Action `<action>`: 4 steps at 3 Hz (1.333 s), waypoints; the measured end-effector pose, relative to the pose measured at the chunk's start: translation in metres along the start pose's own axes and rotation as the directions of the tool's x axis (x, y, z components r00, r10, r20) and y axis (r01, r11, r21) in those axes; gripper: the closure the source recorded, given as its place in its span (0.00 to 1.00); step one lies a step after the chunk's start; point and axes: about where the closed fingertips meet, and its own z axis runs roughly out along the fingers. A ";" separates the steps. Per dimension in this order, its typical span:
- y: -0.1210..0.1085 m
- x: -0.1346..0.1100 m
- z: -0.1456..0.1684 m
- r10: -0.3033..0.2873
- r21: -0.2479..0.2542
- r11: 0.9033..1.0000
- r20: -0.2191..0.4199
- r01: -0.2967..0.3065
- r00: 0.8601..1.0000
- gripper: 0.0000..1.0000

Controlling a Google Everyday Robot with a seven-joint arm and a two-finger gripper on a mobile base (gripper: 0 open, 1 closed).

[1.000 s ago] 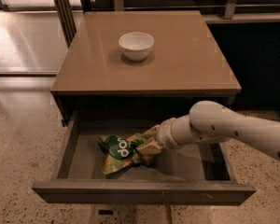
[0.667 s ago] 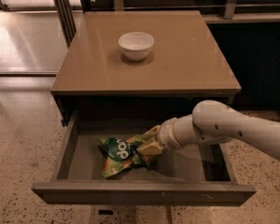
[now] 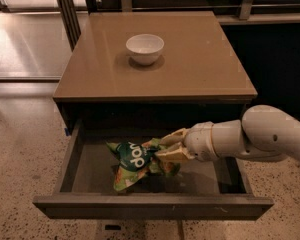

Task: Pick green rice chip bag from top drawer and place on counter

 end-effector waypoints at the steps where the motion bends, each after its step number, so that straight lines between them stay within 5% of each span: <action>1: 0.014 -0.033 -0.046 -0.066 0.039 0.997 0.064 0.063 0.996 1.00; 2: 0.015 -0.068 -0.078 -0.150 0.098 0.985 0.056 0.144 0.987 1.00; 3: 0.015 -0.068 -0.077 -0.148 0.096 0.985 0.057 0.142 0.987 1.00; 4: 0.004 -0.094 -0.099 -0.177 0.110 0.980 0.081 0.167 0.981 1.00</action>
Offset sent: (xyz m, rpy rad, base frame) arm -0.0285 -0.0432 0.1694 -0.0521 -0.3344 -0.0224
